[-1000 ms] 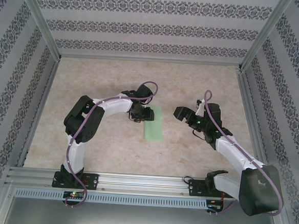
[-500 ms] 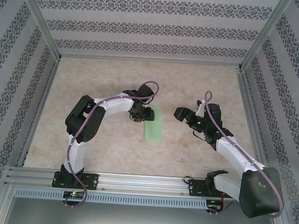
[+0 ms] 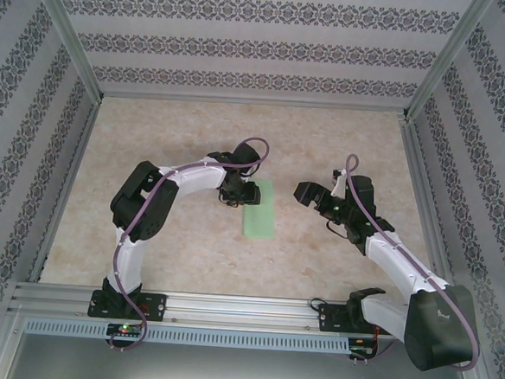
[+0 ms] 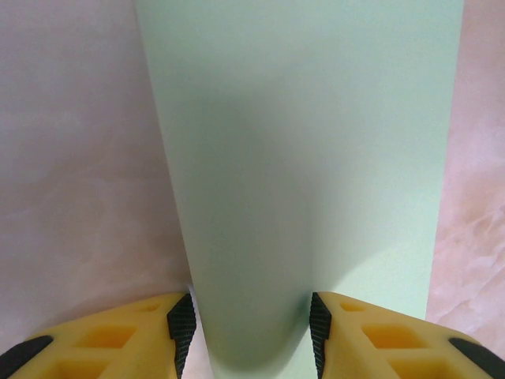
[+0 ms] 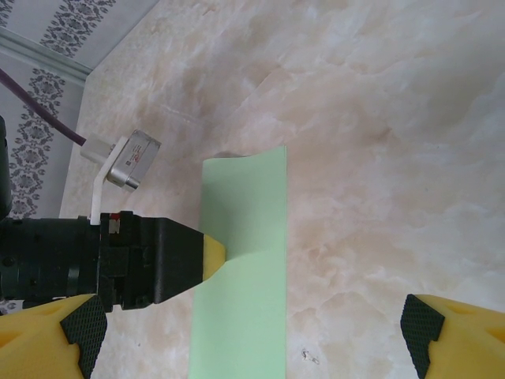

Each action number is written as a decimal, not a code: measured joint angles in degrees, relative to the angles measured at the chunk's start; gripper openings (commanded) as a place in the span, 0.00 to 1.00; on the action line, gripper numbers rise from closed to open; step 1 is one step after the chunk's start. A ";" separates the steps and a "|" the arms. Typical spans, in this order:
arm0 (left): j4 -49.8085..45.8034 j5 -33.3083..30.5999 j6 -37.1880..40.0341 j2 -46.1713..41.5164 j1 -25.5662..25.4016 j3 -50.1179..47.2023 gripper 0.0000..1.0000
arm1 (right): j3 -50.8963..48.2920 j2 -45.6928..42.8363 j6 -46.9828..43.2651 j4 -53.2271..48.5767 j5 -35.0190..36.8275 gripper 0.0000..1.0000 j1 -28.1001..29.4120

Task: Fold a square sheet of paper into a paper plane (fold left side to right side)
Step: First fold in half a square sheet of paper at the center of the table.

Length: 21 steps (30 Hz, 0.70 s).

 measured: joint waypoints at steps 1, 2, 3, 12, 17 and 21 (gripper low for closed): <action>-0.02 -0.04 0.02 0.00 0.00 0.00 0.46 | 0.00 0.00 -0.02 0.00 0.02 0.98 0.00; -0.04 -0.13 0.04 0.00 0.00 0.00 0.46 | 0.00 0.00 -0.02 0.00 0.02 0.98 0.00; -0.09 -0.20 0.07 0.02 -0.02 0.00 0.46 | 0.00 0.00 0.00 0.00 0.02 0.98 0.00; -0.20 -1.05 0.22 0.00 -0.35 0.00 0.45 | 0.00 0.00 -0.02 0.00 0.42 0.98 0.00; -0.20 -1.05 0.20 0.00 -0.35 0.00 0.48 | 0.00 0.00 0.00 0.00 0.42 0.98 0.00; -0.22 -1.05 0.22 0.04 -0.37 0.13 0.47 | 0.00 0.00 -0.02 0.00 0.42 0.98 0.00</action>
